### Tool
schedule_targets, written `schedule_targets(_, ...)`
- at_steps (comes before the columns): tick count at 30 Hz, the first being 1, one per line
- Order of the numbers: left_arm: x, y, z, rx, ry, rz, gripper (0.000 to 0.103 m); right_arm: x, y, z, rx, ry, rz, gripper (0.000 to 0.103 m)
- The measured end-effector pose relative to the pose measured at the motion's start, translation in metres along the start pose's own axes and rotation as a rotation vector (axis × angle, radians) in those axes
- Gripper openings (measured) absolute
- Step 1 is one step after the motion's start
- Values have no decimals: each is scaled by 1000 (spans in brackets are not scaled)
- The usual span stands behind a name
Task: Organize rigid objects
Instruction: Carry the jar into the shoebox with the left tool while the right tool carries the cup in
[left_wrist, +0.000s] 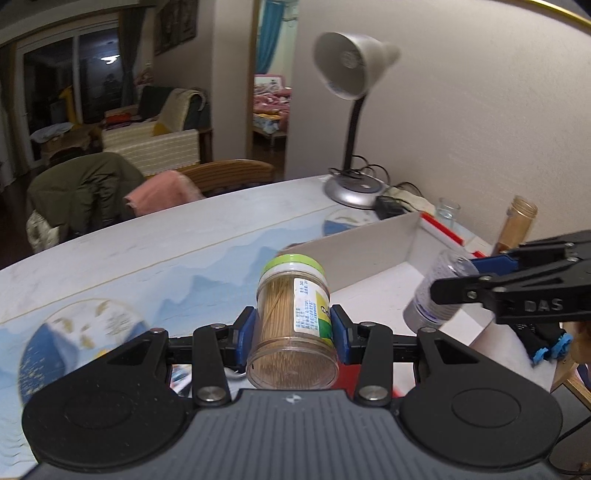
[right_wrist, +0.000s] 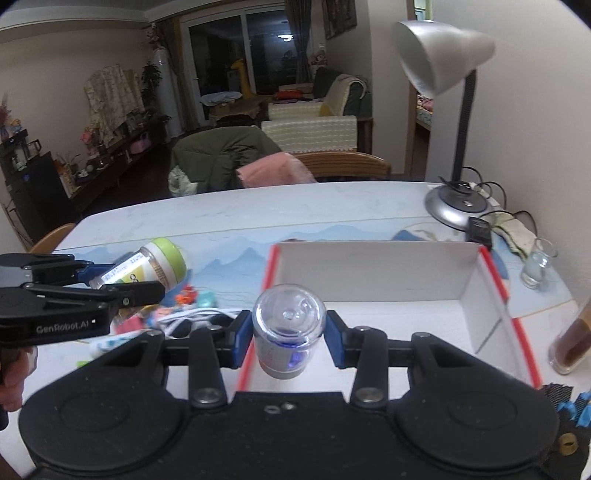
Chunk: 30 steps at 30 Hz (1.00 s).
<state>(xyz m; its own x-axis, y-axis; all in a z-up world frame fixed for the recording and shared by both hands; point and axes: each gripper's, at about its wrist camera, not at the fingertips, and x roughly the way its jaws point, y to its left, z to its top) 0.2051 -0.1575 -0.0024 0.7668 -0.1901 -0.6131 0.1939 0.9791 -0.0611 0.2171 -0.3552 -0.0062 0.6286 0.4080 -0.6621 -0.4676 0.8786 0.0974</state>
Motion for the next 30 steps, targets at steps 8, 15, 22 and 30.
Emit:
schedule_targets(8, 46, -45, 15, 23, 40, -42, 42, 18, -58, 2, 28, 24, -70, 41)
schedule_targets(15, 92, -75, 27, 54, 89, -45, 42, 43, -100, 2, 17, 62, -116, 41)
schedule_targets(22, 144, -97, 35, 71, 156, -21, 42, 77, -127, 5, -28, 104, -138, 41)
schedule_targets(30, 190, -106, 44, 58, 227, -11, 42, 92, -125, -2, -169, 163, -76, 40)
